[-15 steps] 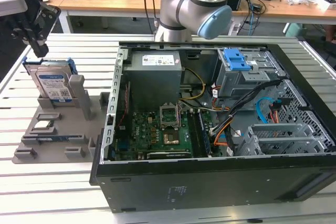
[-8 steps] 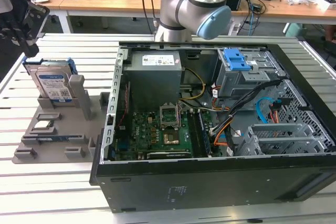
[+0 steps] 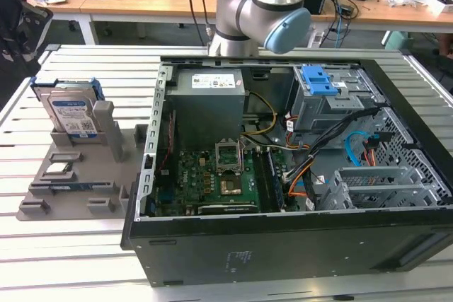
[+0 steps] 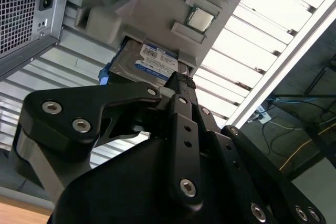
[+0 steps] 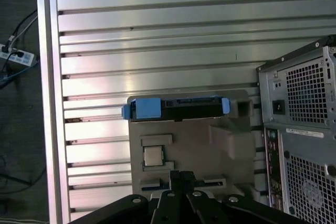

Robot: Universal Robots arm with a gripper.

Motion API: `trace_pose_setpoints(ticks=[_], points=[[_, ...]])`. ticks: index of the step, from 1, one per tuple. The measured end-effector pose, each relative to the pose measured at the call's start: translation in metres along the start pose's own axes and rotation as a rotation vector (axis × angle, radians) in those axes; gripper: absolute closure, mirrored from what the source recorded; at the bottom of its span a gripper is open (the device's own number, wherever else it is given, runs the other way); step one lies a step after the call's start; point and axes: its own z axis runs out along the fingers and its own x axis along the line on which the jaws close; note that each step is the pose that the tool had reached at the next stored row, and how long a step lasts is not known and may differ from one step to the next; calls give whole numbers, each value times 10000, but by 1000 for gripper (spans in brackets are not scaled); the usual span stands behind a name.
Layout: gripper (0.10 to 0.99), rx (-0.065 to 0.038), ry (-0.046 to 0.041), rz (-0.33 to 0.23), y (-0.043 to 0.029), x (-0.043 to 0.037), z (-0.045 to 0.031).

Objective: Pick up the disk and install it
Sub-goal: 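Reach for the disk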

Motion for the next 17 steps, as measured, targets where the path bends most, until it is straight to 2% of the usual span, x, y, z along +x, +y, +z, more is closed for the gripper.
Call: trace_pose_setpoints(ticks=[17], points=[[980,0,0,-1,-24,318,-8]])
